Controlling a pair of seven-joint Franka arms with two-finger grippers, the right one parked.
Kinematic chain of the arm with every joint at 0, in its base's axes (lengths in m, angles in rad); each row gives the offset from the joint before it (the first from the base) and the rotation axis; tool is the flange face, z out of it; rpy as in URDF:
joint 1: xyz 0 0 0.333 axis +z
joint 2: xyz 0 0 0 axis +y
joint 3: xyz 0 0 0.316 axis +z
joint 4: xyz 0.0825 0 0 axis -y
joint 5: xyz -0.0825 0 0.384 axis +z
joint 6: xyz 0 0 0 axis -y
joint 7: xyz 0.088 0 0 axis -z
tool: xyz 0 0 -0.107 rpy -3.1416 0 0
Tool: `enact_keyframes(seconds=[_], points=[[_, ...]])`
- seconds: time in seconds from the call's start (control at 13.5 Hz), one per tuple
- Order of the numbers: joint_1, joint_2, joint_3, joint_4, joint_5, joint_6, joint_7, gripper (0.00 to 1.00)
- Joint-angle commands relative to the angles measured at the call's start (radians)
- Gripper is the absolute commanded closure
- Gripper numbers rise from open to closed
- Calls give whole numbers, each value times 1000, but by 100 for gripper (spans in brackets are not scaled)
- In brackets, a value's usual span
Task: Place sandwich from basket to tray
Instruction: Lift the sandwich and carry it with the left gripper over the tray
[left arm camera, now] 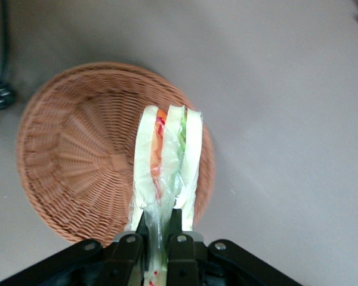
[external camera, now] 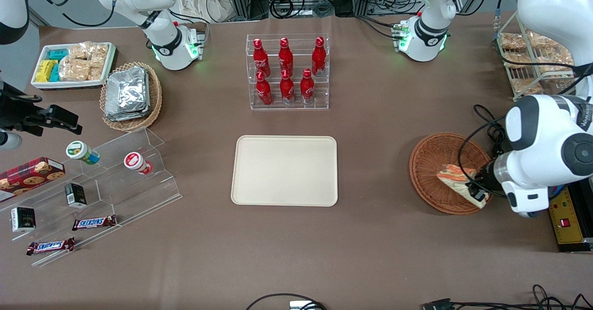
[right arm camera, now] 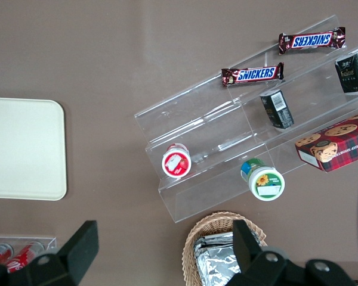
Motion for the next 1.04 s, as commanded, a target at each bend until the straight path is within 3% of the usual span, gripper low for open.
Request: enact_keyframes(seconds=[0.0, 0.37, 0.59, 0.96], points=[[-3, 18, -86, 44, 7, -12, 164, 100], [-6, 206, -322, 219, 12, 15, 251, 100], [-8, 278, -427, 226, 13, 63, 315, 100], [-192, 405, -413, 304, 16, 127, 312, 100]])
